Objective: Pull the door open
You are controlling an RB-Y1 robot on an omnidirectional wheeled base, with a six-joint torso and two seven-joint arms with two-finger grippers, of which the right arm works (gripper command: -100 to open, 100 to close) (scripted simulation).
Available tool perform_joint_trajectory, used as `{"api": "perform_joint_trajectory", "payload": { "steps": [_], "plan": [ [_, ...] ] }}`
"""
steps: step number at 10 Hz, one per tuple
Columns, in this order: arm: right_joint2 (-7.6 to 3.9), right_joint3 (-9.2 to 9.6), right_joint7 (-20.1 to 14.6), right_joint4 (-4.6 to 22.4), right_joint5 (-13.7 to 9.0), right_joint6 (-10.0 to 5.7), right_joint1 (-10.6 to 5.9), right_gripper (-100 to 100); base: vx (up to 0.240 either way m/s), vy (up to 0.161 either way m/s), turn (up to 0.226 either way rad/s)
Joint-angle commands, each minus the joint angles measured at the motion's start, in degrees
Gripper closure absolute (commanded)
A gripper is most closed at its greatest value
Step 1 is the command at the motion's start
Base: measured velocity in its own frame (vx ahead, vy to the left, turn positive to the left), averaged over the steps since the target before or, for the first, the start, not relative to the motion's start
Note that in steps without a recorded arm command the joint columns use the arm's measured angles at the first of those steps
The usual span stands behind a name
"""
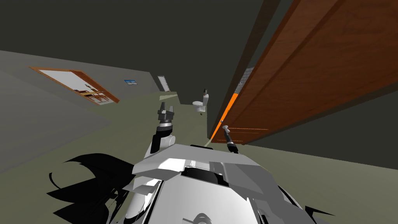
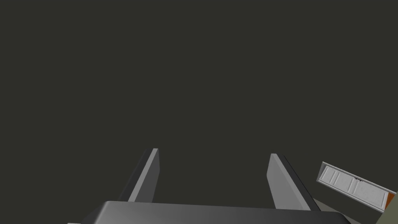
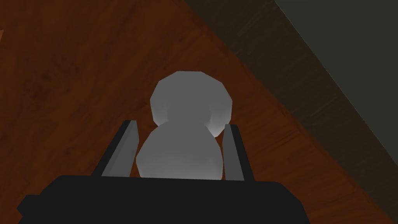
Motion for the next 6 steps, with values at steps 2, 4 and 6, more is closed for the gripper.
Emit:
{"api": "perform_joint_trajectory", "payload": {
  "steps": [2, 4, 6],
  "plan": [
    [-0.64, -0.34, -3.27, -0.64, -1.49, -0.08, 0.2, 100, -0.042, -0.01, 0.075],
    [-0.91, -0.01, -6.94, -0.79, -3.53, 0.08, 0.38, 100, -0.056, -0.015, 0.124],
    [-1.05, 0.15, -9.84, -0.86, -4.56, 0.16, 0.46, 100, -0.034, -0.015, 0.073]
  ]
}}
